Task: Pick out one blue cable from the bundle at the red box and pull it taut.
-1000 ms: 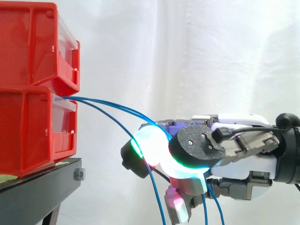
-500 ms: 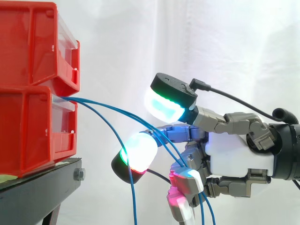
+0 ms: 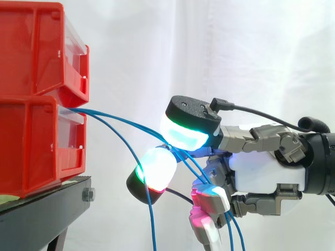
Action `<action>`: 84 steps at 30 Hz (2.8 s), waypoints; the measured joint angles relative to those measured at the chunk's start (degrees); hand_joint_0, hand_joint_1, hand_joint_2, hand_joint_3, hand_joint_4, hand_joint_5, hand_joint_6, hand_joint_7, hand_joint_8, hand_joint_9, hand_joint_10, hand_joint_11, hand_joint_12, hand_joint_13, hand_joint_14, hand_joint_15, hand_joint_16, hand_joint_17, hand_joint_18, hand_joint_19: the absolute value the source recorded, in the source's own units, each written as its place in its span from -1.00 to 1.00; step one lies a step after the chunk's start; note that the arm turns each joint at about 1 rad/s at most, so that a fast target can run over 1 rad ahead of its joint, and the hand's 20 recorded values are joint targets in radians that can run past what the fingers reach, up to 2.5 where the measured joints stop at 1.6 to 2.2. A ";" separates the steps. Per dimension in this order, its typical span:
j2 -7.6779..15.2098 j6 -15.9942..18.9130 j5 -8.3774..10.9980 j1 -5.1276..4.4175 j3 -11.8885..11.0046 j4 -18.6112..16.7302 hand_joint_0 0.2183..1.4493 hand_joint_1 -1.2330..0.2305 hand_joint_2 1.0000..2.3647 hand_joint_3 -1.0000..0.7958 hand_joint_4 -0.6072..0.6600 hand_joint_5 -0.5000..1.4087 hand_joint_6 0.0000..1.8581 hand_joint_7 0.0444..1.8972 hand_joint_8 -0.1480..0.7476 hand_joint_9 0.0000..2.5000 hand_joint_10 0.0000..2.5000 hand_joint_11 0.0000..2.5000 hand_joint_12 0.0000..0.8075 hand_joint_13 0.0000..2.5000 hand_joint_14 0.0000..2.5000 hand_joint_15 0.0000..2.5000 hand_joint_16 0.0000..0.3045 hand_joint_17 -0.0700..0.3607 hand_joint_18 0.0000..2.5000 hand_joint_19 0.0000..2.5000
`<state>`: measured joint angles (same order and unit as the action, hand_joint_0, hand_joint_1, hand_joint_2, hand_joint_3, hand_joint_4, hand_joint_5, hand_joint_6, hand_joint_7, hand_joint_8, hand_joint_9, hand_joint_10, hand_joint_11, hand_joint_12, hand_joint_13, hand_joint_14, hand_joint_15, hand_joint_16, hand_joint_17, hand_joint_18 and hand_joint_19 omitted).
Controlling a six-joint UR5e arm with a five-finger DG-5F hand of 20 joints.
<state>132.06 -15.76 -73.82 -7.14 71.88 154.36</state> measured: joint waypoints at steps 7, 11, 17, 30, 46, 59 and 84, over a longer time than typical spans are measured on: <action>-0.04 0.02 -0.51 0.30 -1.06 2.86 -0.42 -0.25 -0.98 -0.26 0.07 -0.63 -0.06 -0.07 -0.08 0.01 -0.98 -0.29 -0.08 -0.07 -0.98 -0.44 -0.65 -0.12 -0.22 -0.42; -0.27 0.01 -1.50 0.47 -1.21 3.88 -0.49 -0.19 -0.99 -0.36 0.07 -0.63 -0.06 -0.10 -0.07 0.02 -0.98 -0.29 -0.06 -0.07 -0.98 -0.45 -0.64 -0.10 -0.21 -0.42; -0.93 -0.19 -3.36 0.81 -1.21 5.71 -0.46 0.15 -1.00 -0.44 0.07 -0.62 -0.07 -0.08 -0.06 0.03 -0.98 -0.30 -0.05 -0.07 -0.98 -0.44 -0.65 -0.11 -0.23 -0.39; -2.34 -0.67 -4.91 1.55 -1.25 9.43 -0.40 0.02 -0.98 -0.27 0.07 -0.62 -0.08 -0.04 -0.06 0.04 -0.98 -0.30 -0.06 -0.07 -0.98 -0.44 -0.66 -0.13 -0.23 -0.39; -2.40 -0.58 -4.69 2.65 -1.27 8.83 -0.50 0.08 -1.00 -0.44 0.09 -0.63 -0.07 -0.09 -0.05 0.02 -0.98 -0.31 -0.03 -0.06 -0.98 -0.44 -0.63 -0.09 -0.22 -0.40; -2.37 -1.01 -3.81 3.08 -1.26 4.30 -0.43 0.06 -0.99 -0.36 0.08 -0.63 -0.08 -0.07 -0.06 0.02 -0.98 -0.30 -0.05 -0.07 -0.98 -0.43 -0.65 -0.11 -0.24 -0.38; -2.36 -0.77 2.74 2.58 -1.24 3.93 -0.39 -0.26 -0.97 -0.10 0.07 -0.66 -0.01 -0.06 -0.05 -0.05 -0.98 -0.28 -0.07 -0.11 -0.98 -0.44 -0.65 -0.12 -0.25 -0.39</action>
<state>129.70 -16.52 -71.09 -4.56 70.64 158.29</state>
